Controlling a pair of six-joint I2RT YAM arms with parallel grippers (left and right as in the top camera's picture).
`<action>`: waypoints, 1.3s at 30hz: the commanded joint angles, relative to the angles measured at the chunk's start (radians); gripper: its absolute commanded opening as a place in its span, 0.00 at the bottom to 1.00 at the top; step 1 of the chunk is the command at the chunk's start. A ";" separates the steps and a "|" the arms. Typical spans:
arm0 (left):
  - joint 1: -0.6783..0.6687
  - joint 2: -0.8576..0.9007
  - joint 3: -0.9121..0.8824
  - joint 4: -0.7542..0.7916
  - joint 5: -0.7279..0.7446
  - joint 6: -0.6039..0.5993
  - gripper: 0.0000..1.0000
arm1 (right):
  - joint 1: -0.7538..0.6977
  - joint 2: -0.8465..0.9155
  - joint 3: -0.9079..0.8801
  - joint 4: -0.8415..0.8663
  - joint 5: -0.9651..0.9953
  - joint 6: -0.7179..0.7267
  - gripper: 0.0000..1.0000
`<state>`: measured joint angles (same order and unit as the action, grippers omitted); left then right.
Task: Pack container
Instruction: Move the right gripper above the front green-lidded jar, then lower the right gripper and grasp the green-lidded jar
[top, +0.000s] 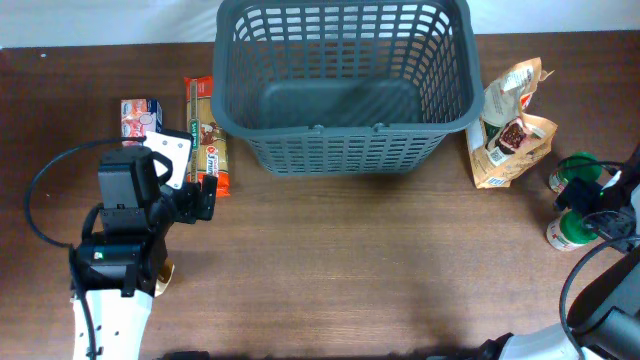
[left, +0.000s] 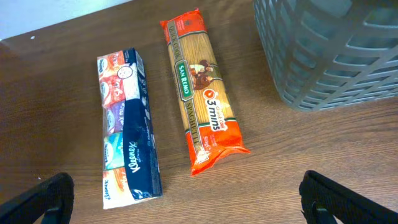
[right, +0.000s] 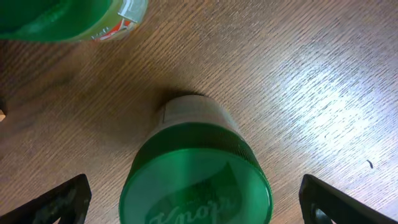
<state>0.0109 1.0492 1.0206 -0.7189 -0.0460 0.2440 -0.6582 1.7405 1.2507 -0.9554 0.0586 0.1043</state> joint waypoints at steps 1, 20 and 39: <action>0.005 0.003 0.011 -0.001 -0.011 0.012 0.99 | 0.003 0.018 -0.007 0.007 -0.003 0.000 0.99; 0.005 0.003 0.011 -0.001 -0.011 0.012 0.99 | 0.003 0.026 -0.076 0.093 -0.003 0.008 0.99; 0.005 0.003 0.011 -0.001 -0.011 0.012 0.99 | 0.003 0.099 -0.076 0.126 -0.014 0.008 0.99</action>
<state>0.0109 1.0492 1.0206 -0.7189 -0.0460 0.2440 -0.6582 1.8282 1.1805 -0.8322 0.0578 0.1051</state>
